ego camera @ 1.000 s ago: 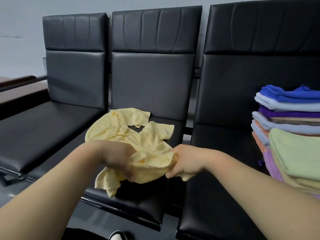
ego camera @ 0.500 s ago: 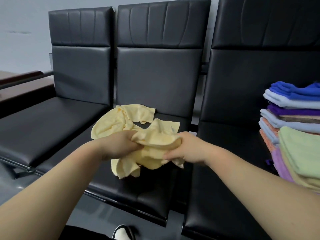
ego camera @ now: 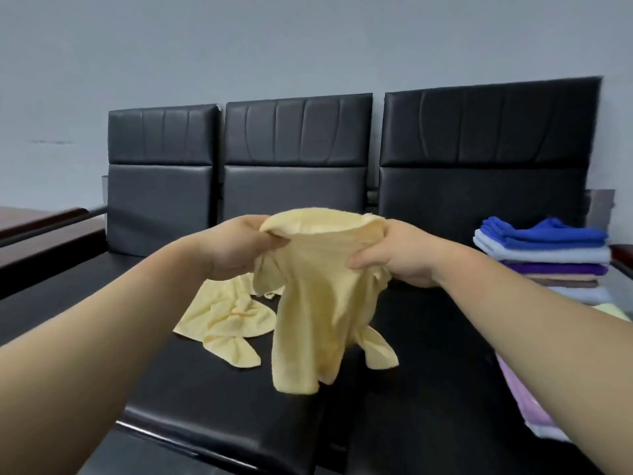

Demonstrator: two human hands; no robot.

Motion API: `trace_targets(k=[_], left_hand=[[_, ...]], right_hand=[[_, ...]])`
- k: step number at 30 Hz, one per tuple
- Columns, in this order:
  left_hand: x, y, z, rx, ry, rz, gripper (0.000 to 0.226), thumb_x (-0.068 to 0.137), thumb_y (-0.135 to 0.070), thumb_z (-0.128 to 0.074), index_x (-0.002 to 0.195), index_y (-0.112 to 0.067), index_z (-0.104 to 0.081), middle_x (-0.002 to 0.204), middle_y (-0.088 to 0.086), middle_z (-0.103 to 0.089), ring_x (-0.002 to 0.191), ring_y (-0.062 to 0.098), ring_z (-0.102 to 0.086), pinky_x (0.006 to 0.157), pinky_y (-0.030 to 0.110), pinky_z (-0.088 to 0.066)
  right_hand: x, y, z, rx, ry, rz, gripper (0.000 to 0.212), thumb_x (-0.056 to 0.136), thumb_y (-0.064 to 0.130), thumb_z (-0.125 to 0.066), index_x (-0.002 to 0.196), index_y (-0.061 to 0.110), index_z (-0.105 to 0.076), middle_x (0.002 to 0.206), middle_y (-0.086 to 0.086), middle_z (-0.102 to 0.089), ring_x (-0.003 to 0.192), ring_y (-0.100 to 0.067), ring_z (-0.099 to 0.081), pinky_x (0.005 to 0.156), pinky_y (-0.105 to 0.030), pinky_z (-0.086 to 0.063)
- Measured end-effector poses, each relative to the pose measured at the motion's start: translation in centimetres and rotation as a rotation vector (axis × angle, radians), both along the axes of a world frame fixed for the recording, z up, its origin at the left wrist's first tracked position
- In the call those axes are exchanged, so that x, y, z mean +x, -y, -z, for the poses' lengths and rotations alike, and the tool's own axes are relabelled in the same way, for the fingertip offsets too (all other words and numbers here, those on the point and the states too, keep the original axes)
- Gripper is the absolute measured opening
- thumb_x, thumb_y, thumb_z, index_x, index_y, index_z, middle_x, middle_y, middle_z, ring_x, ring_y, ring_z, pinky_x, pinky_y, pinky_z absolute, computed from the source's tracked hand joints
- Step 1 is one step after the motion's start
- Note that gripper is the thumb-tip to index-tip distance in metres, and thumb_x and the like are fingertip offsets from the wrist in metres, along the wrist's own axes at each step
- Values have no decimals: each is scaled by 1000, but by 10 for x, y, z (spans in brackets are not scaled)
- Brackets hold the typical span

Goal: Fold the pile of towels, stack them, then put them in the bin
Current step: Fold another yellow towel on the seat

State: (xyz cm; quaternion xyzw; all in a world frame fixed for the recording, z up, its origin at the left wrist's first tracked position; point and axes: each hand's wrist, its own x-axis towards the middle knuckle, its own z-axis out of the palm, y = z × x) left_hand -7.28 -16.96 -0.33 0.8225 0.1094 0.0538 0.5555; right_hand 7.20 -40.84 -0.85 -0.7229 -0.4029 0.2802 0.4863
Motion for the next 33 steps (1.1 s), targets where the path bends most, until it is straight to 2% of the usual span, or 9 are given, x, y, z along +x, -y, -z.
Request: trace_targets(k=[4, 6, 9, 13, 16, 19, 21, 25, 33], left_hand=[[18, 40, -38, -82, 164, -2, 19, 95, -5, -67, 110, -13, -75, 105, 13, -77, 93, 28, -74, 81, 42, -61], [23, 55, -50, 210, 52, 109, 24, 82, -13, -83, 104, -13, -75, 99, 6, -79, 90, 23, -76, 79, 38, -62], [32, 75, -60, 734, -152, 82, 18, 76, -31, -88, 87, -24, -75, 85, -7, -78, 85, 17, -75, 79, 34, -60], [41, 87, -77, 113, 23, 155, 23, 99, -19, -67, 120, -15, -70, 117, 6, -76, 109, 26, -72, 97, 47, -55], [49, 102, -89, -136, 179, 197, 22, 103, -9, -54, 119, -8, -69, 117, 18, -72, 106, 32, -71, 97, 50, -55], [46, 130, -94, -181, 234, 243, 19, 100, 0, -53, 109, -6, -69, 94, 11, -74, 83, 22, -73, 71, 35, -59], [42, 138, -93, -77, 171, 320, 21, 93, -3, -66, 114, -6, -69, 100, 10, -77, 89, 25, -75, 72, 35, -60], [44, 131, -91, 711, -45, 134, 22, 75, -31, -87, 95, -28, -76, 96, -9, -78, 96, 18, -73, 91, 41, -58], [40, 133, -104, -23, 185, 169, 21, 102, -10, -57, 119, -12, -70, 112, 9, -77, 103, 28, -74, 87, 46, -59]], right_hand=[[0, 32, -28, -268, 328, 54, 31, 77, 19, -90, 105, 23, -76, 101, 2, -80, 95, -21, -77, 89, -41, -61], [3, 45, -44, -441, 567, 138, 24, 78, 34, -87, 94, 21, -75, 94, 3, -75, 87, -19, -72, 82, -36, -59], [7, 71, -68, -385, 583, 293, 31, 81, 42, -81, 94, 15, -75, 87, 3, -71, 80, -20, -67, 74, -34, -52], [2, 109, -86, -69, 188, 242, 26, 87, 22, -83, 112, 21, -75, 104, 0, -80, 96, -22, -77, 89, -39, -61], [0, 123, -86, -181, 252, 202, 42, 77, 22, -92, 115, 23, -73, 104, 1, -80, 96, -22, -78, 92, -43, -61], [-1, 127, -88, -397, 529, 256, 34, 74, 33, -90, 104, 27, -74, 98, 4, -78, 91, -20, -76, 91, -45, -61], [-3, 129, -93, -404, 594, 327, 25, 76, 35, -86, 96, 24, -75, 96, 1, -77, 90, -21, -74, 89, -44, -61], [-4, 137, -103, -337, 622, 413, 23, 77, 36, -83, 90, 18, -75, 99, -6, -74, 94, -26, -71, 84, -42, -58], [-9, 143, -106, -454, 522, 349, 33, 74, 38, -92, 97, 20, -76, 89, 2, -80, 83, -22, -78, 86, -44, -63]])
